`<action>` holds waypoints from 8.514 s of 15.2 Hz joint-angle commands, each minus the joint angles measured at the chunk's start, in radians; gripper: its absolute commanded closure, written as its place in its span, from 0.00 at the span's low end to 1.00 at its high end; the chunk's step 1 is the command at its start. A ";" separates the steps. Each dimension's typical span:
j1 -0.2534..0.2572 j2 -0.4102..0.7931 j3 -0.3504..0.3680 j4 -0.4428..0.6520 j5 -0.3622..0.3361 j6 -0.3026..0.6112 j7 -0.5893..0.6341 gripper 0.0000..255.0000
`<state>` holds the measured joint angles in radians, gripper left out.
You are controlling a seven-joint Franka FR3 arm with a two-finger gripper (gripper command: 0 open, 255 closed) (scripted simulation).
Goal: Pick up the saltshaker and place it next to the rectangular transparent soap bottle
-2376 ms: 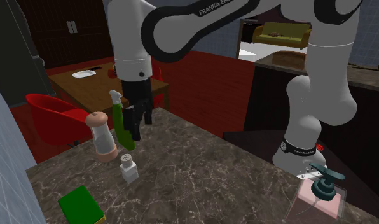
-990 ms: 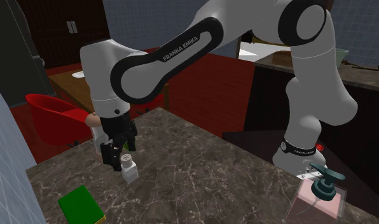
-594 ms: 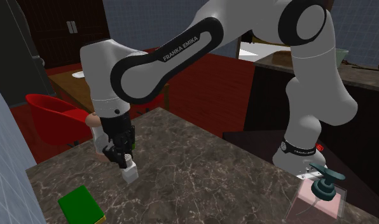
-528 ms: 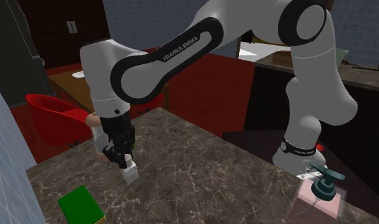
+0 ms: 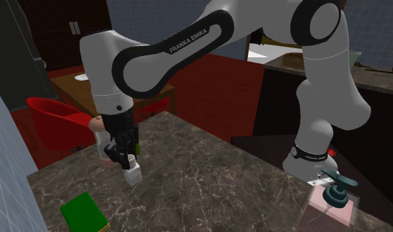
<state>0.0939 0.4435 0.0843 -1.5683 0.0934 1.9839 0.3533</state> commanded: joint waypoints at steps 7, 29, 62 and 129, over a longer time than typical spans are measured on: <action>-0.001 -0.028 0.000 0.066 -0.001 -0.094 0.009 1.00; 0.001 -0.021 0.002 0.373 -0.007 -0.392 0.039 1.00; 0.101 -0.621 0.087 -0.201 0.061 -0.391 0.229 1.00; 0.407 -1.259 0.626 -1.076 0.556 -0.015 0.662 1.00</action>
<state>0.4993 -0.8196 0.7026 -2.6332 0.6427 1.9542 1.0177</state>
